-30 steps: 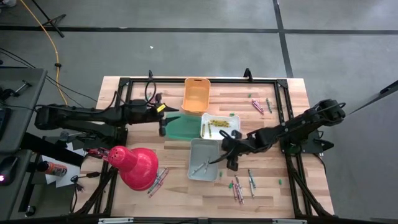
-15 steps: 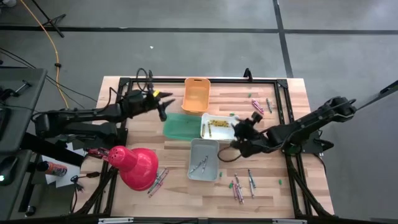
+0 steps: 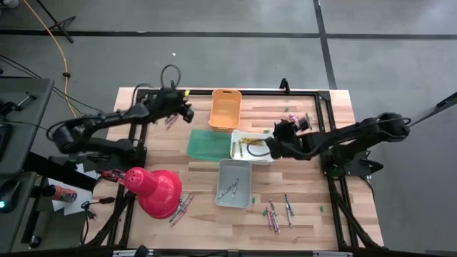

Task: Sort crayons
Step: Put the white crayon into the gray bin

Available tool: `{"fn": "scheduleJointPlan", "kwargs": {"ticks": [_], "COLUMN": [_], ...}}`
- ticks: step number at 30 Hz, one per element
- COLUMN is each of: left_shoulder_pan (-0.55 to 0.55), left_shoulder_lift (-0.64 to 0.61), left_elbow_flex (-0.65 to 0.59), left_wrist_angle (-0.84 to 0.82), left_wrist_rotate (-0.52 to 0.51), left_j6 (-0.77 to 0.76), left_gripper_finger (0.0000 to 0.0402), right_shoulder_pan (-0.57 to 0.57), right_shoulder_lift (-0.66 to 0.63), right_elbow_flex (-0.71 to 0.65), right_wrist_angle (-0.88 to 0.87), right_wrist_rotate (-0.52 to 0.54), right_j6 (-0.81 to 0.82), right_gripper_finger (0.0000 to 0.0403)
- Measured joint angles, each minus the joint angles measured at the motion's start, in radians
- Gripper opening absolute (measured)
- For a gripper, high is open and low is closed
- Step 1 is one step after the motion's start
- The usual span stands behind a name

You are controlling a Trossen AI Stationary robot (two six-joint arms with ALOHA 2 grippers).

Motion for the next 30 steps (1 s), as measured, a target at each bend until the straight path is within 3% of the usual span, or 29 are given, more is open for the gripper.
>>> {"fn": "scheduleJointPlan", "kwargs": {"ticks": [4,8,13,22,30], "left_shoulder_pan": [0.029,0.050,0.073,0.178,0.219], "left_shoulder_lift": [0.147,0.273,0.410,0.600,0.661], "left_elbow_flex": [0.230,0.404,0.556,0.620,0.619], "left_wrist_angle": [-0.323,-0.510,-0.673,-0.744,-0.731], "left_wrist_rotate": [-0.091,-0.089,-0.060,0.044,0.070], "left_j6": [0.015,0.047,0.088,0.111,0.145], "left_gripper_finger": [0.0127,0.0127,0.0127,0.0127,0.0127], "right_shoulder_pan": [-0.076,-0.110,-0.102,-0.058,-0.047], "right_shoulder_lift": [0.000,0.000,0.000,-0.011,-0.023], "right_elbow_flex": [0.007,0.009,0.009,0.010,0.010], "right_wrist_angle": [0.017,0.027,0.036,0.034,0.049], "right_wrist_rotate": [-0.089,-0.259,-0.267,-0.280,-0.278], "right_j6": [-0.089,-0.137,-0.200,-0.230,-0.229], "right_gripper_finger": [0.0132,0.0132,0.0132,0.0133,0.0133]}}
